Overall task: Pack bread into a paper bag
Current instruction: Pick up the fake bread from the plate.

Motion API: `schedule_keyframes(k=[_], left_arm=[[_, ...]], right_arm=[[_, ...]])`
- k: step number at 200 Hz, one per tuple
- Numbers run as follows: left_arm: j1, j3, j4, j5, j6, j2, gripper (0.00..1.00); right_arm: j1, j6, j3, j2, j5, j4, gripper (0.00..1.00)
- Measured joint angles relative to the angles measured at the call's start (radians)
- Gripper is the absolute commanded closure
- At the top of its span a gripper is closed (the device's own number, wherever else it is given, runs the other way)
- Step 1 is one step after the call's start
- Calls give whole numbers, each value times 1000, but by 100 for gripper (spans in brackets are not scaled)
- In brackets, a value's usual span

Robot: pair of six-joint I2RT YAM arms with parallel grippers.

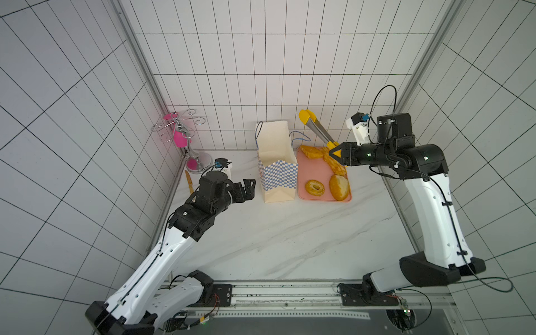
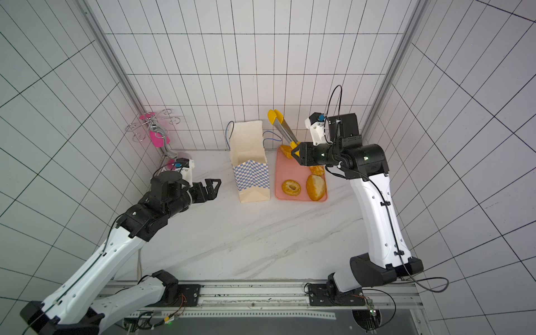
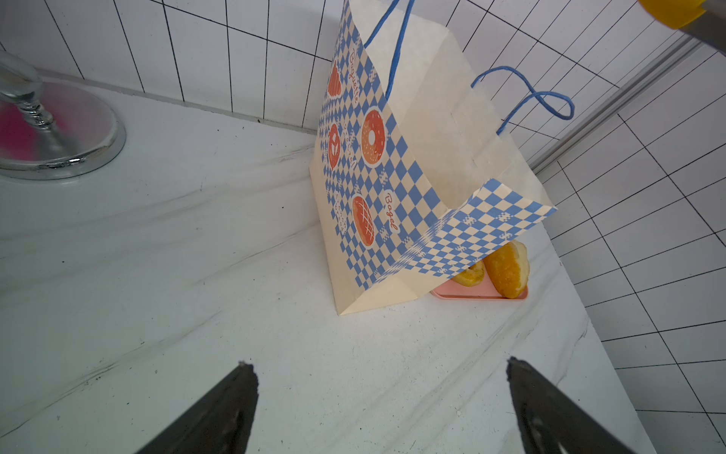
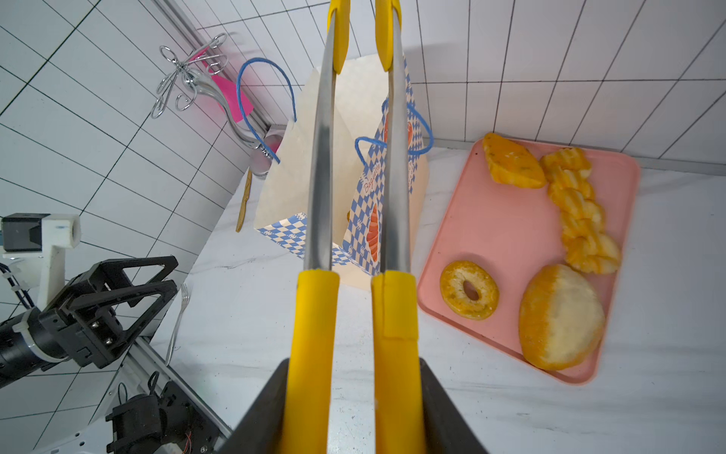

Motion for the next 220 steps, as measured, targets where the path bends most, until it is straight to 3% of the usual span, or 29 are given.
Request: schedule_keyframes(k=[87,220], left_arm=[[-5,0,15,7,-3,14,1],[-39,0,34,11,-14,28,1]], right_arm=[[-1,42,-259,-192,220,-31,54],[-1,114,-737,-381,228,-43,55]])
